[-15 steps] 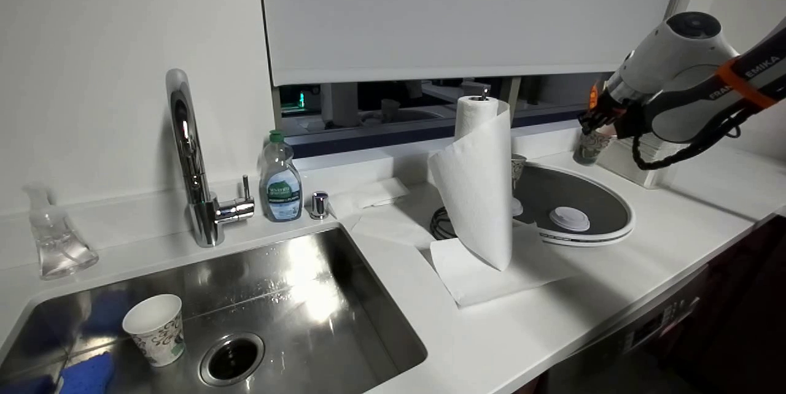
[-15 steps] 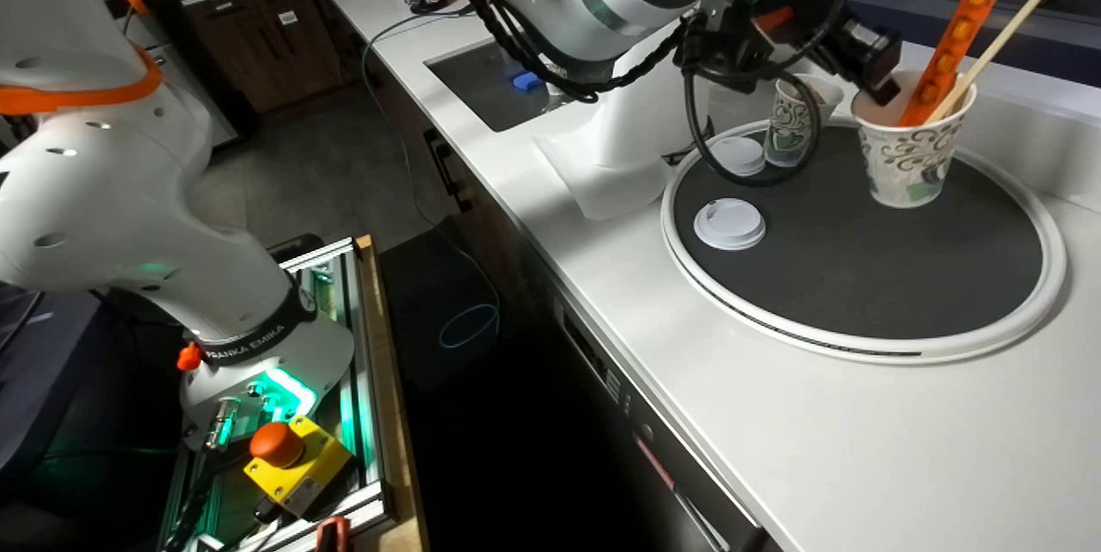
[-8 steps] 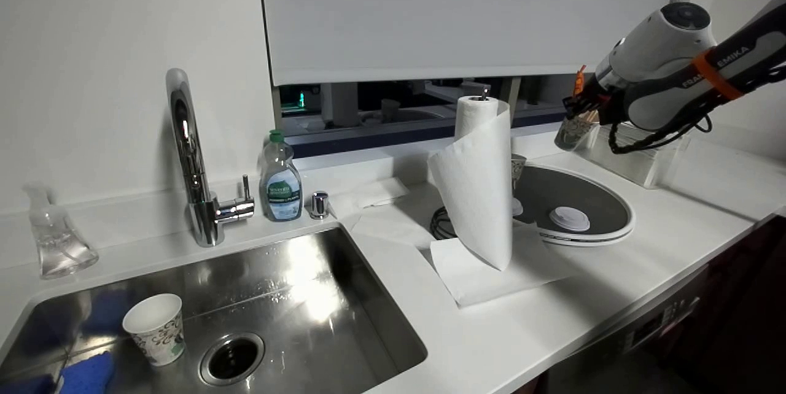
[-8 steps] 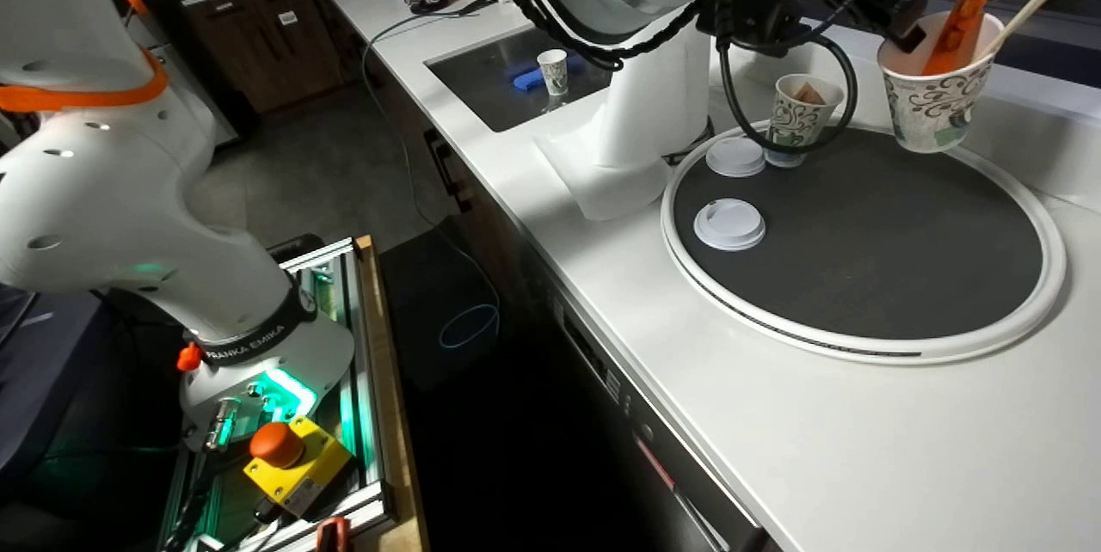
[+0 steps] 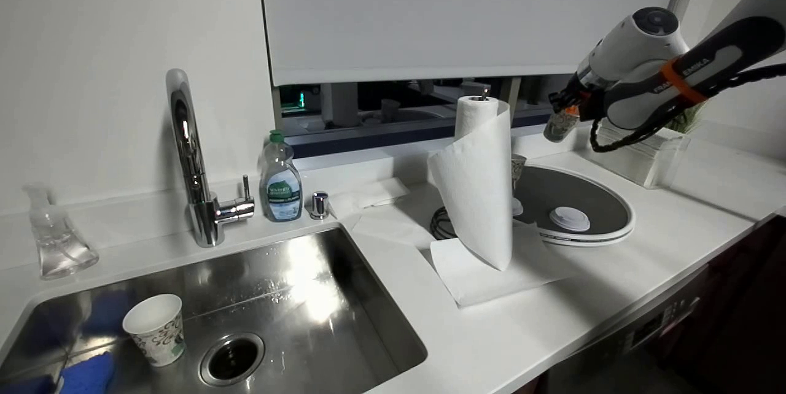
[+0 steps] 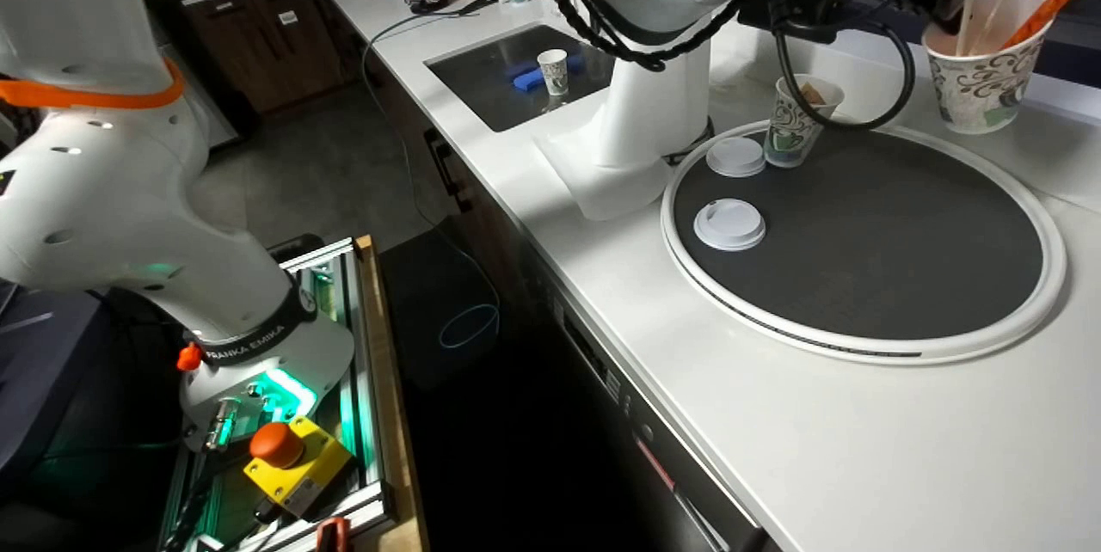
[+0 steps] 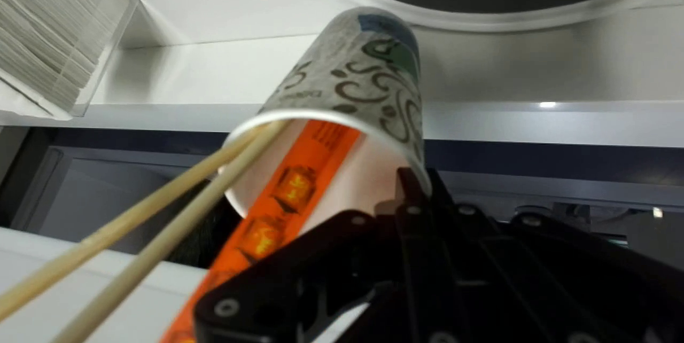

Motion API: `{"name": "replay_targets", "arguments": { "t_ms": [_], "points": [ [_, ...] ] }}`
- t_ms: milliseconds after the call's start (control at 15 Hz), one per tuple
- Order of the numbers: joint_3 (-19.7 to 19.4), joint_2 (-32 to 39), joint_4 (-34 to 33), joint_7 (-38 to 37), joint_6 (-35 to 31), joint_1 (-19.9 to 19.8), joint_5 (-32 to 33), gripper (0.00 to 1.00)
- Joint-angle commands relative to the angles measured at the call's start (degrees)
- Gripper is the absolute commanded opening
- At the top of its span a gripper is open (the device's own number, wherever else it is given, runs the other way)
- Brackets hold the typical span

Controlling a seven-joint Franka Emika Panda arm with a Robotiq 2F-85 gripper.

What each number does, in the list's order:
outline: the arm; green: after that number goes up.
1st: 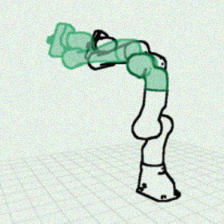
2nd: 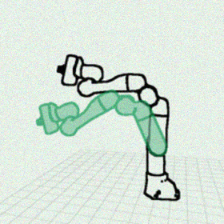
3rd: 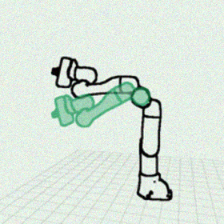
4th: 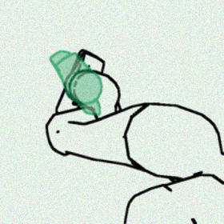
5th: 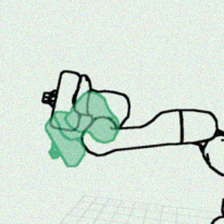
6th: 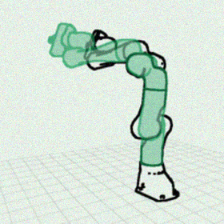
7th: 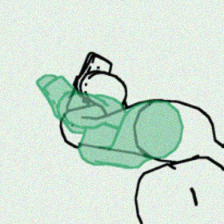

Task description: Move the coffee cup on the right backwards then place the cup on the left forwards and put the white lid on top of the coffee cup at the front.

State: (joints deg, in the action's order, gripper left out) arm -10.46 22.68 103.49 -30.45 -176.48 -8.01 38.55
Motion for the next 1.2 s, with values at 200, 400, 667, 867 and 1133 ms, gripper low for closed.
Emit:
{"name": "replay_targets", "arguments": {
  "t_ms": [200, 400, 667, 867, 1133],
  "points": [
    [8.5, 8.3, -5.9, 6.1, 7.8, -3.6, -6.0, 0.01],
    [4.9, 8.8, -6.8, 12.8, 13.4, -0.2, -12.8, 0.01],
    [2.5, 9.6, -9.8, 20.2, 20.0, 1.5, -18.4, 0.01],
    [1.4, 10.5, -11.6, 22.1, 22.4, 2.4, -19.8, 0.01],
    [0.7, 12.5, -13.4, 21.4, 21.5, 3.2, -21.4, 0.01]
  ]
}}
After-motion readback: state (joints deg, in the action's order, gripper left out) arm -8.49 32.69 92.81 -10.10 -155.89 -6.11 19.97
